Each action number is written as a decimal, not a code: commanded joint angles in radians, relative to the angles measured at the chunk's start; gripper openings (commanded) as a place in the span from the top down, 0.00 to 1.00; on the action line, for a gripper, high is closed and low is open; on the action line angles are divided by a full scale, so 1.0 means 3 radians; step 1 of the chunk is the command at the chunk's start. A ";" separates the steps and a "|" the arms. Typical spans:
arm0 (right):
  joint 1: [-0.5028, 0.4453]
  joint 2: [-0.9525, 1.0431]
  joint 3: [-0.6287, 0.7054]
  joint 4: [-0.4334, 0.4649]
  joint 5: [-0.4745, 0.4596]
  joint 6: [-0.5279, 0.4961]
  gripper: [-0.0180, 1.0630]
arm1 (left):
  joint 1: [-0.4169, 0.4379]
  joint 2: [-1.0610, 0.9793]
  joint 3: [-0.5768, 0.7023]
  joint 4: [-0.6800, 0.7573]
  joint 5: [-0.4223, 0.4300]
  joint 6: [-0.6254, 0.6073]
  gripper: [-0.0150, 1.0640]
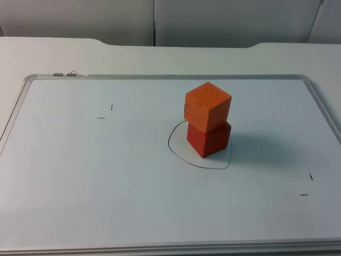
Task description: Pick up one cube with the left hand and another cube with the right hand. First place the cube in the right hand at the target position, then stack the cube in the left hand on top.
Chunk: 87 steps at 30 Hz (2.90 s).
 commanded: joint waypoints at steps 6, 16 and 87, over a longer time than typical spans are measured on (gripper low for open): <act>0.0002 -0.0003 0.0016 -0.0025 0.0000 -0.0007 0.01 | -0.0019 -0.1077 0.0564 0.0193 0.0197 -0.0566 0.21; 0.0002 -0.0003 0.0016 -0.0025 -0.0001 -0.0016 0.01 | -0.0013 -0.1740 0.0892 0.0230 0.0627 -0.0853 0.21; 0.0002 -0.0003 0.0016 -0.0027 0.0031 -0.0013 0.01 | 0.1782 -0.1740 0.0996 0.0220 0.0591 -0.0766 0.01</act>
